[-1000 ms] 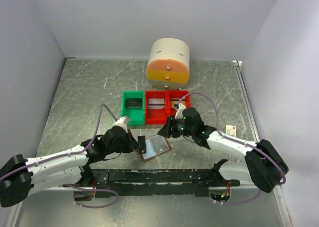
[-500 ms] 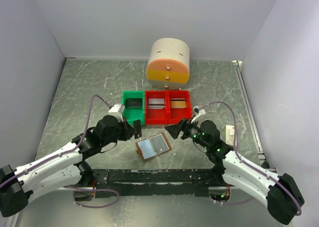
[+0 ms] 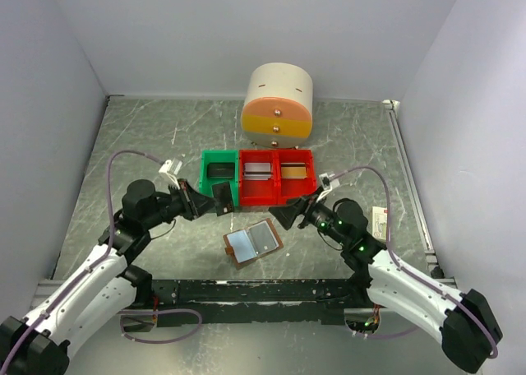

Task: Take the credit cards out of the card holder

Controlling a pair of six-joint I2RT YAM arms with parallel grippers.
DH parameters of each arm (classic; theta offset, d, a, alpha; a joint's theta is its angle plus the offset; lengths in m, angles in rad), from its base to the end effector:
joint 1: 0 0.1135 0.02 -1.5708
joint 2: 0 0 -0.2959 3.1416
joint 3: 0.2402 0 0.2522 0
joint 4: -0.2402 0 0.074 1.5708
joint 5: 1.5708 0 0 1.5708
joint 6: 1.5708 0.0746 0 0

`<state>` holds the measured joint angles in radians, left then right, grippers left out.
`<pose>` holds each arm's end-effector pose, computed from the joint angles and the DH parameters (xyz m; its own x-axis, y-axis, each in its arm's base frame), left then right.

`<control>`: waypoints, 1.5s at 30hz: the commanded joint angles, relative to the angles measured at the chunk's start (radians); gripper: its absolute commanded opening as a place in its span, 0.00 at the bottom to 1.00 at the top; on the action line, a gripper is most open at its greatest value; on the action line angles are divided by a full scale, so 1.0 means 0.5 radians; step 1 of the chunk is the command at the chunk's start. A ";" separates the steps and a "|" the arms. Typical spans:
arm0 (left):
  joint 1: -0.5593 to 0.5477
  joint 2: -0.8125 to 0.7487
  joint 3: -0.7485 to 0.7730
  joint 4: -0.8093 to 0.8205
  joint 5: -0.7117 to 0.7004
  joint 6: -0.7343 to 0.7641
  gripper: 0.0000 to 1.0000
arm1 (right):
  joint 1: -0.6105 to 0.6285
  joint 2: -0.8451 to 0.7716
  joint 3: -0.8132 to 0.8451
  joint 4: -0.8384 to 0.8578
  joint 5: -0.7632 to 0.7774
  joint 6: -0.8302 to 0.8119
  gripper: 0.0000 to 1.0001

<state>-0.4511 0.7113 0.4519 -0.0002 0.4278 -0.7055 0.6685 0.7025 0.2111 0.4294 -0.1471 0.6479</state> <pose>0.1531 -0.1086 0.2654 -0.6671 -0.3324 -0.6667 0.4269 0.5629 -0.7078 0.1392 0.1238 0.2328 -0.4781 0.3832 -0.7903 -0.5511 0.5698 0.6096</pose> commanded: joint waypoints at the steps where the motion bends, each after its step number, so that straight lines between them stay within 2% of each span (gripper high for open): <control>1: 0.021 -0.124 -0.124 0.279 0.384 -0.148 0.07 | -0.010 0.157 0.140 0.116 -0.326 -0.006 0.89; 8: 0.019 -0.222 -0.316 0.712 0.448 -0.435 0.07 | -0.003 0.365 0.207 0.368 -0.747 0.065 0.88; 14: 0.019 -0.138 -0.313 0.832 0.524 -0.492 0.07 | -0.001 0.365 0.219 0.363 -0.845 0.073 0.87; 20: 0.020 -0.020 -0.394 1.119 0.563 -0.603 0.07 | -0.002 0.360 0.257 0.281 -0.913 0.037 0.86; 25: 0.019 0.120 -0.432 1.424 0.664 -0.722 0.07 | -0.001 0.466 0.195 0.731 -1.005 0.263 0.84; 31: 0.016 0.101 -0.419 1.349 0.716 -0.663 0.07 | 0.004 0.697 0.248 0.838 -0.916 0.402 0.74; 37: 0.013 0.086 -0.422 1.284 0.790 -0.610 0.07 | 0.082 0.952 0.296 1.220 -0.986 0.614 0.63; 42: 0.007 0.081 -0.464 1.360 0.801 -0.671 0.07 | 0.229 1.067 0.422 1.161 -0.963 0.528 0.61; 45: 0.003 0.062 -0.468 1.344 0.805 -0.669 0.07 | 0.261 1.103 0.444 1.138 -0.915 0.521 0.56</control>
<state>-0.4469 0.7620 0.2298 0.6304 0.7940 -1.0378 0.7776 1.2381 0.4038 0.9531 -0.6209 0.9207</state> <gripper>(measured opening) 0.075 0.586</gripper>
